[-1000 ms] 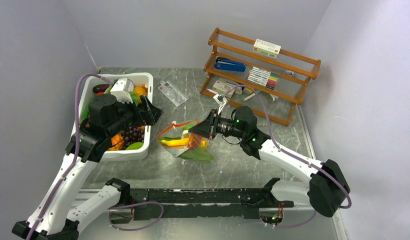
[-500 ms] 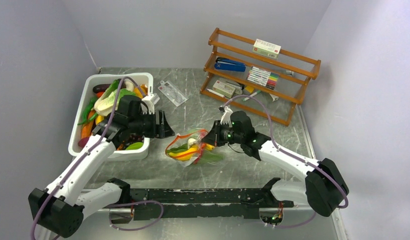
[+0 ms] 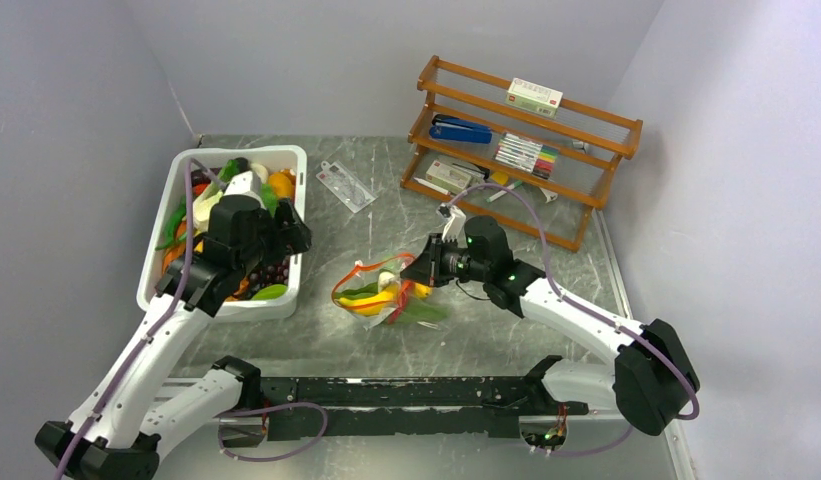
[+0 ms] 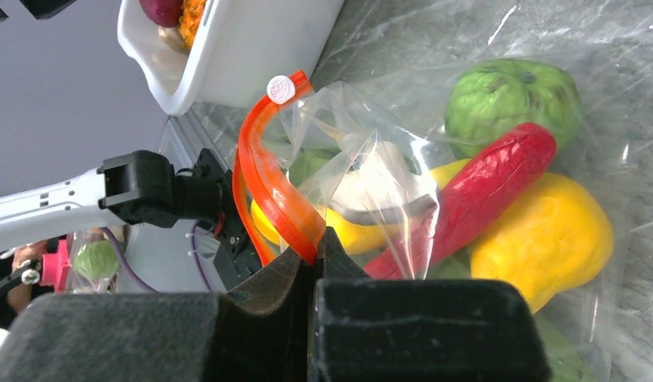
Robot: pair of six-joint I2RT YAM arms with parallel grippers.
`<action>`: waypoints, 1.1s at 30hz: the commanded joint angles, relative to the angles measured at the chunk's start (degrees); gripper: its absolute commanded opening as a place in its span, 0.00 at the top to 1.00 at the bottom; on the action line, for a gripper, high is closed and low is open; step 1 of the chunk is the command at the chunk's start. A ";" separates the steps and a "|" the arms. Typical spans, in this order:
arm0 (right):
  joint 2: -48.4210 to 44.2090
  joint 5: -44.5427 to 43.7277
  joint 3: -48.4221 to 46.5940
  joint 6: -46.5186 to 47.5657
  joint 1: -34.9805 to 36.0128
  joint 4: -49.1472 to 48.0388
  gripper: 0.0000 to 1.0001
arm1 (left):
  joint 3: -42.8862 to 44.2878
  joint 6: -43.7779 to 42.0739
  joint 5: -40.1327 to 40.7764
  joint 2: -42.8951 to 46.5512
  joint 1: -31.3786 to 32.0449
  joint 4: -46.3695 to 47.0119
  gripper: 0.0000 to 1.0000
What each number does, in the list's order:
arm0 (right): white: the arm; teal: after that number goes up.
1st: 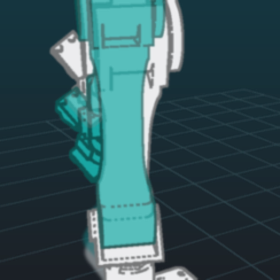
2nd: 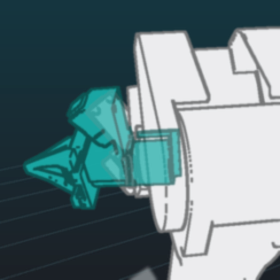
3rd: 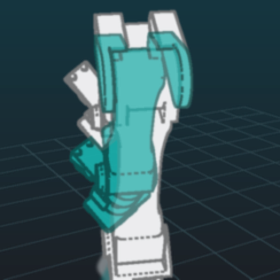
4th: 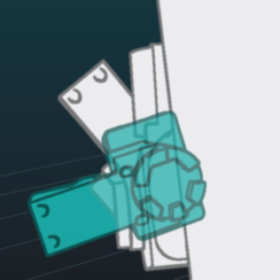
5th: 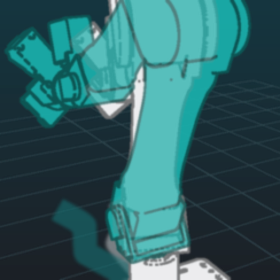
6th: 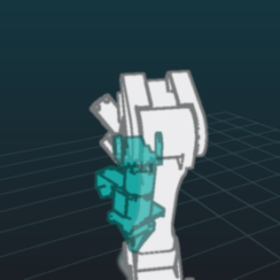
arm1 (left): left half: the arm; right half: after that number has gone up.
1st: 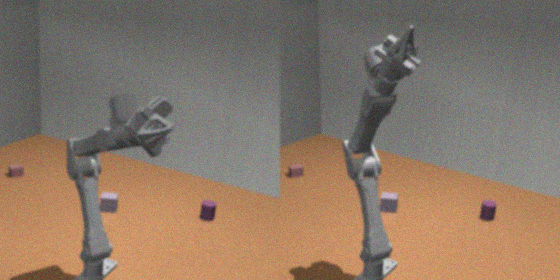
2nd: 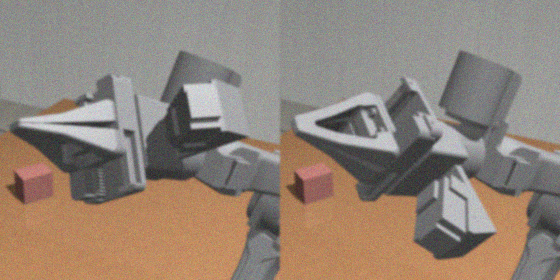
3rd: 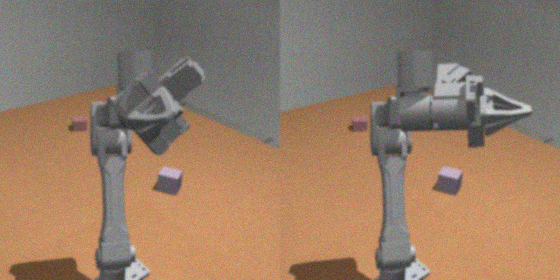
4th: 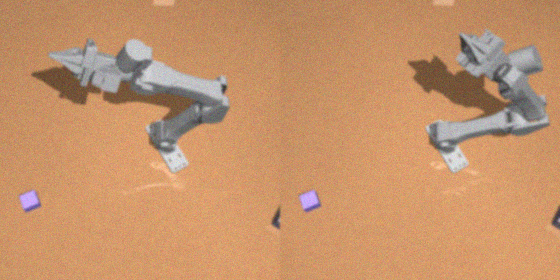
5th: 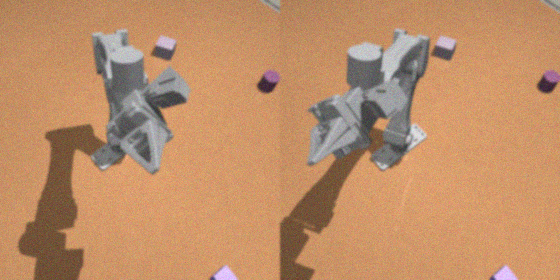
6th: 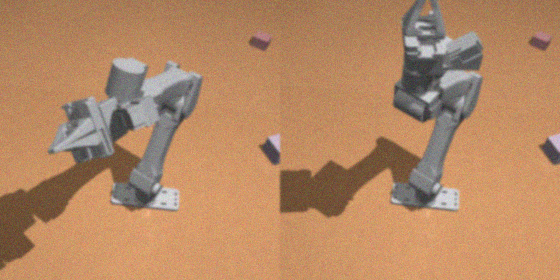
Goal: Place the food in the zip-top bag and seal the zipper
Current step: Pick up the fake vegetable from the bin.
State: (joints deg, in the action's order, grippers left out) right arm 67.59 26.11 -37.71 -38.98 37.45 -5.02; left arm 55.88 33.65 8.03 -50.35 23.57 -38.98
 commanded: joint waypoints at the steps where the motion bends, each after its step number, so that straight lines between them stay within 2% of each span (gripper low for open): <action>1: -1.18 0.86 -1.46 0.36 -0.45 -1.44 1.00 | 2.45 10.26 17.60 0.81 0.08 -6.10 0.02; 4: -1.11 1.41 -1.65 0.81 -0.44 -1.48 1.00 | 3.47 16.57 24.44 0.62 -0.33 -10.50 0.02; 9: -1.21 0.59 -2.29 2.65 -0.42 -0.49 1.00 | 1.57 21.07 24.31 1.02 -3.36 -10.72 0.39; 11: -1.08 0.27 -3.32 3.98 -0.47 0.72 1.00 | 1.76 22.38 23.27 -0.14 -6.39 -12.42 0.45; 19: -1.84 -0.09 -4.91 5.36 -0.41 2.44 1.00 | 1.17 28.51 19.19 -2.46 -23.39 -18.73 0.48; 24: -2.14 -0.27 -4.39 5.32 -0.45 2.29 1.00 | 2.93 34.12 23.61 -5.17 -28.01 -25.19 0.51; 28: -2.33 0.30 -4.75 5.64 -0.43 2.83 1.00 | 2.12 34.35 24.25 -5.38 -31.14 -23.93 0.44; 33: -2.12 -0.38 -6.71 7.23 -0.40 5.39 1.00 | -0.76 34.71 22.06 -6.37 -35.68 -21.75 0.45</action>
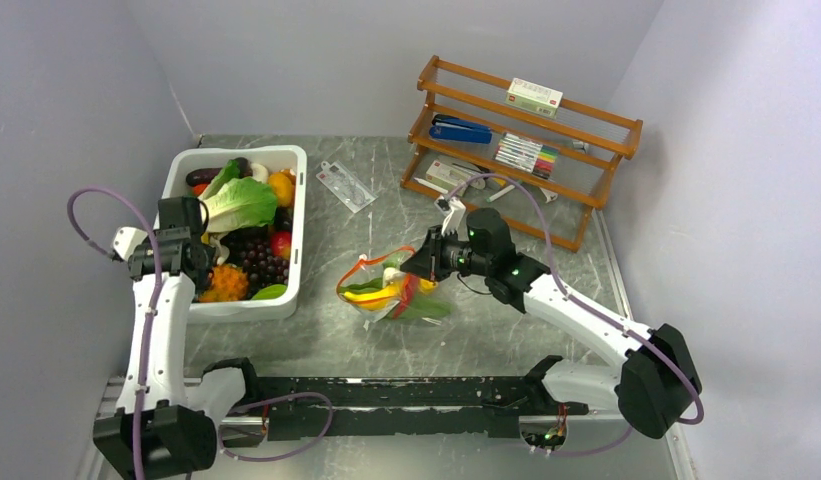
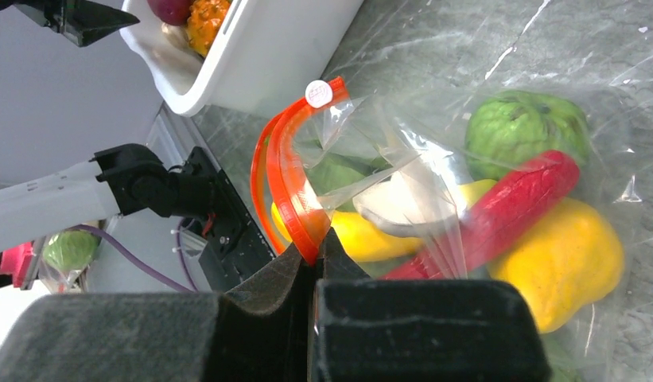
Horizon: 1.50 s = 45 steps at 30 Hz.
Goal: Place the food in the zip-top bag and seal the zipper
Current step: Pick up the fake vegetable from the bin.
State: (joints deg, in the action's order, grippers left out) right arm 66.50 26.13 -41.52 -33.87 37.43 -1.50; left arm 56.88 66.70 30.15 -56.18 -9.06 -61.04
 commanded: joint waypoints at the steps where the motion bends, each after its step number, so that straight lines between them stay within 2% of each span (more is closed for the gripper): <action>1: -1.05 -0.60 -3.17 2.40 -0.42 2.31 1.00 | -2.25 2.05 -0.09 -0.92 -3.55 0.30 0.46; 8: -1.47 -0.82 -3.44 1.94 -0.43 2.56 1.00 | -3.60 3.12 1.68 -3.73 -5.73 0.18 0.46; 11: -0.81 -0.73 -4.57 2.50 -0.42 3.64 1.00 | -3.21 2.86 2.20 -4.34 -6.31 0.32 0.42; 19: 0.07 -1.32 -8.70 3.37 -0.35 6.01 1.00 | -4.74 -0.53 4.33 -4.19 -6.81 5.46 0.33; 27: -0.15 1.07 -8.01 0.73 -0.43 2.60 1.00 | -4.59 -3.56 7.19 -4.21 -7.19 9.31 0.32; 38: -1.30 0.42 -8.32 0.94 -0.37 4.19 1.00 | -8.02 -0.60 4.27 -7.86 -7.78 12.02 0.37; 39: -1.26 0.42 -8.46 1.06 -0.39 4.25 1.00 | -8.48 -0.57 3.96 -7.89 -7.73 12.34 0.39; 42: -1.49 0.96 -8.49 0.83 -0.39 3.46 1.00 | -8.78 -1.12 2.97 -7.58 -7.80 12.74 0.57; 45: -1.59 1.16 -8.58 0.65 -0.41 3.02 1.00 | -8.10 -1.09 2.96 -6.83 -7.83 12.19 0.61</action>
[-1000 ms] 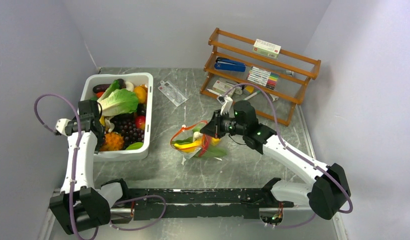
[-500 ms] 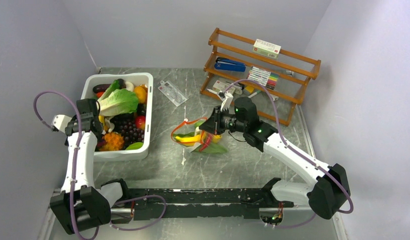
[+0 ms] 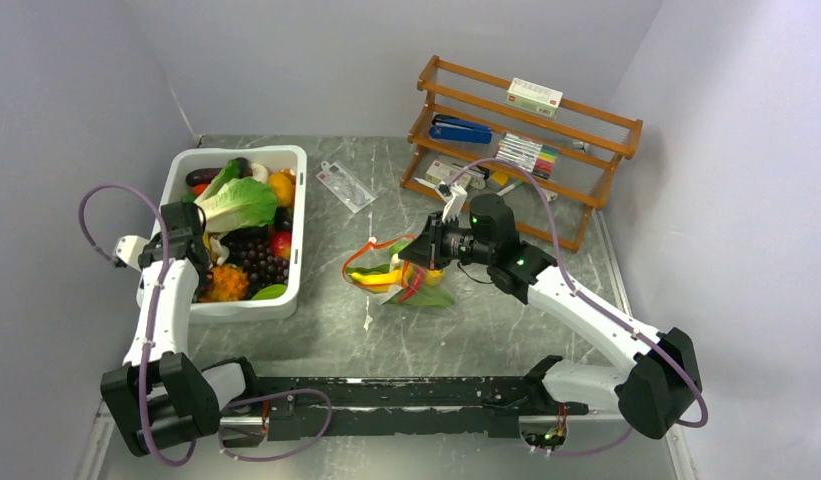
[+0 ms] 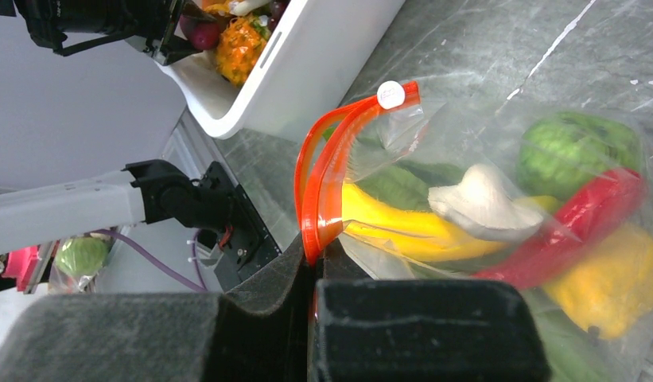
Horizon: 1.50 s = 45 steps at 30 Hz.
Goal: Place the food in the zip-top bag and seal the zipper
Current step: Pick up the fake vegetable from the bin.
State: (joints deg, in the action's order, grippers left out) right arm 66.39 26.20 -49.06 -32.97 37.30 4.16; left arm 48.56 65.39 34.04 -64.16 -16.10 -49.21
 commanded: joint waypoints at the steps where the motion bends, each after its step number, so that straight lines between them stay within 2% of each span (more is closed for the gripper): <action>1: -1.41 1.06 -1.12 -0.25 -0.29 -2.52 1.00 | 0.55 0.20 -0.94 1.52 -0.82 -0.01 0.62; 5: -1.38 0.96 -0.60 -0.38 -0.27 -2.64 1.00 | 1.81 -0.24 -1.77 3.04 -0.79 -1.38 0.72; 12: -1.63 0.62 0.06 -0.69 -0.30 -2.77 1.00 | 4.89 -2.47 -6.02 5.75 -0.83 -2.55 0.78; 20: -0.81 0.49 -0.51 -0.37 -0.27 -2.89 1.00 | 7.30 -3.83 -8.29 10.31 -0.73 -3.58 0.78; 27: 0.11 0.39 -0.48 -0.51 -0.30 -3.55 1.00 | 10.42 -11.75 -14.19 13.91 -0.72 -0.31 0.77; 32: 0.79 -0.04 -1.44 -0.74 -0.29 -3.60 1.00 | 9.37 -19.28 -24.11 16.92 -0.48 4.86 0.83; 38: 1.86 -0.46 -3.17 -0.78 -0.26 -2.91 1.00 | 5.82 -29.91 -43.03 18.91 0.42 13.74 0.90; 40: 2.13 -0.60 -3.47 -0.87 -0.26 -2.76 1.00 | 6.00 -29.55 -45.39 18.82 0.45 13.24 0.89; 45: 2.88 -0.88 -3.24 -1.83 -0.28 -3.67 1.00 | 3.72 -32.23 -63.06 19.98 1.92 20.22 0.85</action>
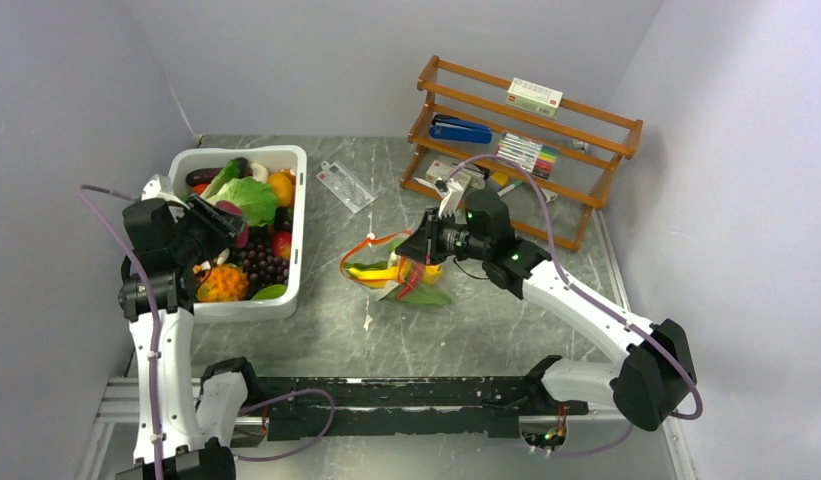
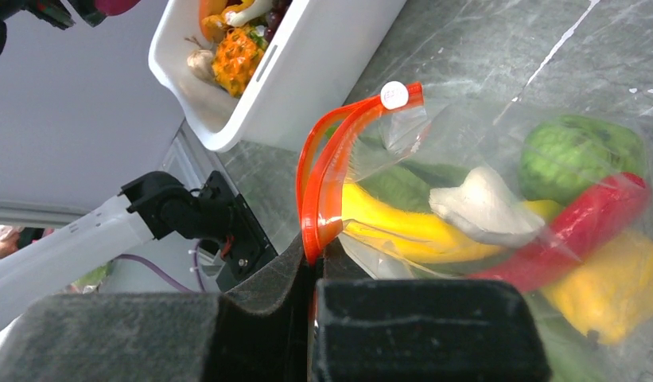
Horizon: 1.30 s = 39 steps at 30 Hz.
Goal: Place the food in the zip-top bag and seal the zipper
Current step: Pick up the fake vegetable from the bin, then place the fake vegetable in the zipper food storage bag.
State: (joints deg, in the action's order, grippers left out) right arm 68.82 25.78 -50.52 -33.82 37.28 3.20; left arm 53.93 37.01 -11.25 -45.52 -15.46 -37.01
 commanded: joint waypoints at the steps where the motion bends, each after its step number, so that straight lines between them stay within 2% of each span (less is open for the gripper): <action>1: 0.71 -0.36 -1.82 -1.24 -0.24 -2.90 1.00 | -2.33 -3.94 -22.21 1.39 1.76 10.08 0.84; 4: 1.38 0.09 -2.54 -1.73 -0.19 -2.95 1.00 | -3.69 -3.40 -30.80 1.24 3.53 15.19 0.83; 9: 1.71 0.03 -3.28 -2.33 -0.23 -3.20 1.00 | -6.56 -0.59 -37.64 1.38 6.38 22.59 0.83; 12: 2.21 -0.45 -4.08 -2.45 -0.27 -3.04 1.00 | -9.54 2.54 -41.66 0.91 11.03 28.36 0.82; 25: 4.15 -0.32 -6.48 -2.96 -0.22 -3.37 1.00 | -15.90 3.05 -43.03 -7.77 32.20 37.33 0.81; 32: 3.17 1.66 -6.08 -2.50 -0.25 -4.33 1.00 | -16.45 2.69 -41.92 -13.77 36.78 38.73 0.81; 39: 4.07 6.92 -5.21 -1.86 0.11 -5.67 1.00 | -14.10 0.07 -41.34 -17.72 38.61 37.98 0.77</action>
State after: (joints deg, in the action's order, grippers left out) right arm 73.08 28.23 -54.76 -36.18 37.23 2.04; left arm 37.23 39.40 -52.31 -61.21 22.20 -1.30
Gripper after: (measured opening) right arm 0.006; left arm 0.436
